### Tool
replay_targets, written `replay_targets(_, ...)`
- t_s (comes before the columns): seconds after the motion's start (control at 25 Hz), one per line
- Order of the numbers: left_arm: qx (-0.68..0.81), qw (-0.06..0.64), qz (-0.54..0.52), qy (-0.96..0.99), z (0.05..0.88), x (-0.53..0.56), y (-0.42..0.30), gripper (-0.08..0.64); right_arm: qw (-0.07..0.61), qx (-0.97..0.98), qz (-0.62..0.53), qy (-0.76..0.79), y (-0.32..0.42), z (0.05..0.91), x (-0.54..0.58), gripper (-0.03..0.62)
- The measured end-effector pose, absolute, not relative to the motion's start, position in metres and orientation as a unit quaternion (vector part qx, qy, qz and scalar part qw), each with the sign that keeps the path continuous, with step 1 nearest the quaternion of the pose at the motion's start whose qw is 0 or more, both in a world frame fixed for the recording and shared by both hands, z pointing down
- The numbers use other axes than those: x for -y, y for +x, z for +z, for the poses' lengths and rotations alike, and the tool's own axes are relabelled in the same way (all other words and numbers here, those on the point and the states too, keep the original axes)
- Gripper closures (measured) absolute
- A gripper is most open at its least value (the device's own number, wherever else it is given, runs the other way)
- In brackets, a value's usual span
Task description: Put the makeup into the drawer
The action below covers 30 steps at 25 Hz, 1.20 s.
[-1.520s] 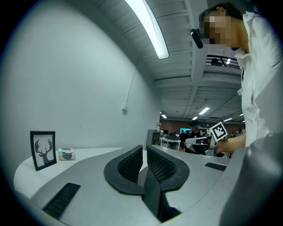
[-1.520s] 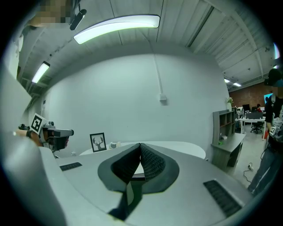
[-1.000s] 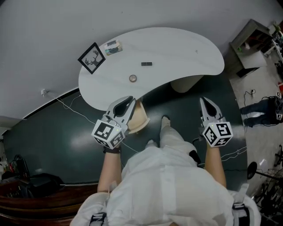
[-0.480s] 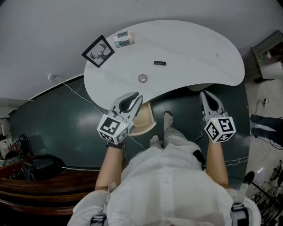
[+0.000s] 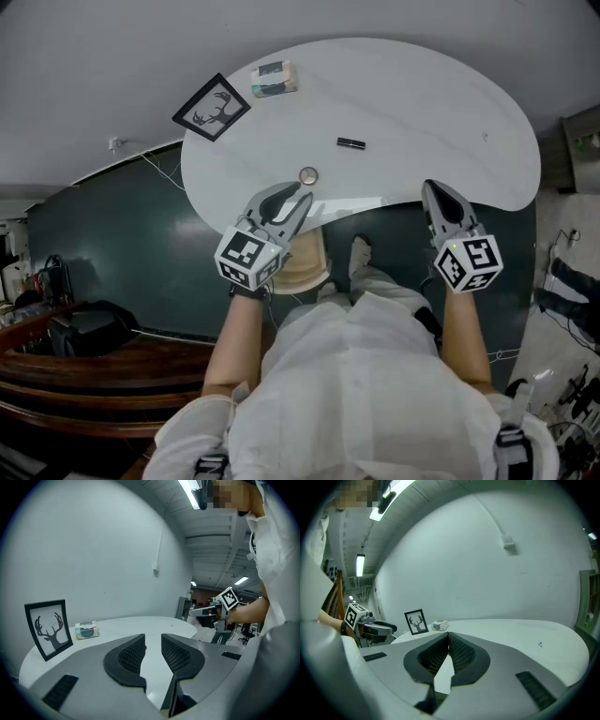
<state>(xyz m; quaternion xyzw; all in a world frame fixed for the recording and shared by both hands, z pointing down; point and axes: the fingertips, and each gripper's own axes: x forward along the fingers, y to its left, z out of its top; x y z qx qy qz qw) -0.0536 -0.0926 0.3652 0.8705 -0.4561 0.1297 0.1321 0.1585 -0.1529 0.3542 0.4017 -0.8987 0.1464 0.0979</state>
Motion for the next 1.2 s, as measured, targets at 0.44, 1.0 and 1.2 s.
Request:
replay_targets(0.44,0.470,0.162,0.186,0.847,0.407,0.128,-0.049,0.393,0.111,0.915,0.163,0.352,0.142,0.379,0.202,0.581)
replay_targets(1.0,0.434,0.196,0.277,0.834,0.474,0.148,-0.061,0.323,0.132,0.909,0.191,0.347,0.134,0.407,0.196,0.581)
replay_targets(1.2,0.423,0.207,0.326,0.820,0.505,0.153,-0.067,0.314,0.138,0.905,0.197,0.351,0.135,0.413,0.195,0.581)
